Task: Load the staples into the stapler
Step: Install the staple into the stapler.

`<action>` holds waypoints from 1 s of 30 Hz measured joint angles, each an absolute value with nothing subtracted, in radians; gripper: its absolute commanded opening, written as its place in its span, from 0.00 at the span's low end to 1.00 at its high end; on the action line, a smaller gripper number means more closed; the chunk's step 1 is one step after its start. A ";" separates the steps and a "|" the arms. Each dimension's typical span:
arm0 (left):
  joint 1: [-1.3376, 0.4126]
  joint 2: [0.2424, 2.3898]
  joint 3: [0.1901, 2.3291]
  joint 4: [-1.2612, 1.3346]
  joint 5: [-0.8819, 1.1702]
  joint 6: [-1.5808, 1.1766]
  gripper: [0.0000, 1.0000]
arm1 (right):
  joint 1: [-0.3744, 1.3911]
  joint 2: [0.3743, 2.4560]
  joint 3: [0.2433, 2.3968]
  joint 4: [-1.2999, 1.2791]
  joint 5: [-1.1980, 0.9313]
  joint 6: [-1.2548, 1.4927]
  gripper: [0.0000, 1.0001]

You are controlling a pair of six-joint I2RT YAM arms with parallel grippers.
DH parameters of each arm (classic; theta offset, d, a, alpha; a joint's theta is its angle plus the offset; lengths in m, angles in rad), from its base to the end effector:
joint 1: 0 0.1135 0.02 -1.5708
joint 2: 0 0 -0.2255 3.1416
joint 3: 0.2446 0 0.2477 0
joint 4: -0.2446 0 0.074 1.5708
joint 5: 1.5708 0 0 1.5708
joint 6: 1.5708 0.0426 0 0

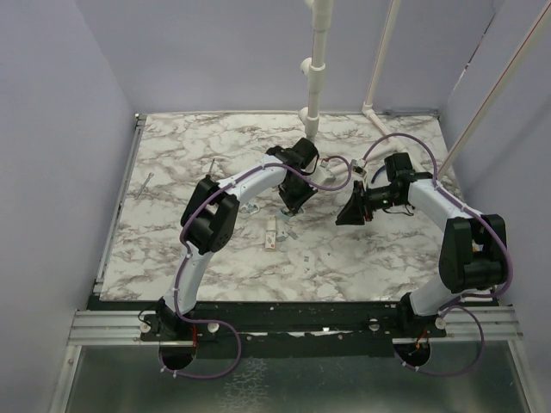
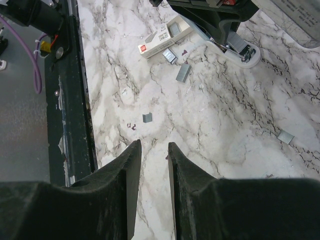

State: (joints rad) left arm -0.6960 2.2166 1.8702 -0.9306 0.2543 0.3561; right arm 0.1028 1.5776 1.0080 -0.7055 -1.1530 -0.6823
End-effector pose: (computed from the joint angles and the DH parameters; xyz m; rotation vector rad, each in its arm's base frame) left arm 0.3273 -0.2874 0.1581 1.4851 2.4498 -0.4326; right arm 0.2774 0.0678 0.1726 -1.0535 1.9795 1.2957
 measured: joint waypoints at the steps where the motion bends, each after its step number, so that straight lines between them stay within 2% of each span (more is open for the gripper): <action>1: -0.696 2.217 1.870 -0.930 0.253 0.356 0.00 | 0.103 1.578 1.008 -0.706 -1.153 -0.682 0.32; 30: -0.701 2.217 1.872 -0.936 0.235 0.356 0.00 | 0.103 1.578 1.008 -0.706 -1.153 -0.682 0.32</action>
State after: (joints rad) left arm -0.7013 2.2166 1.8717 -0.9363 0.2348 0.3557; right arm 0.1028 1.5776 1.0080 -0.7055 -1.1530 -0.6823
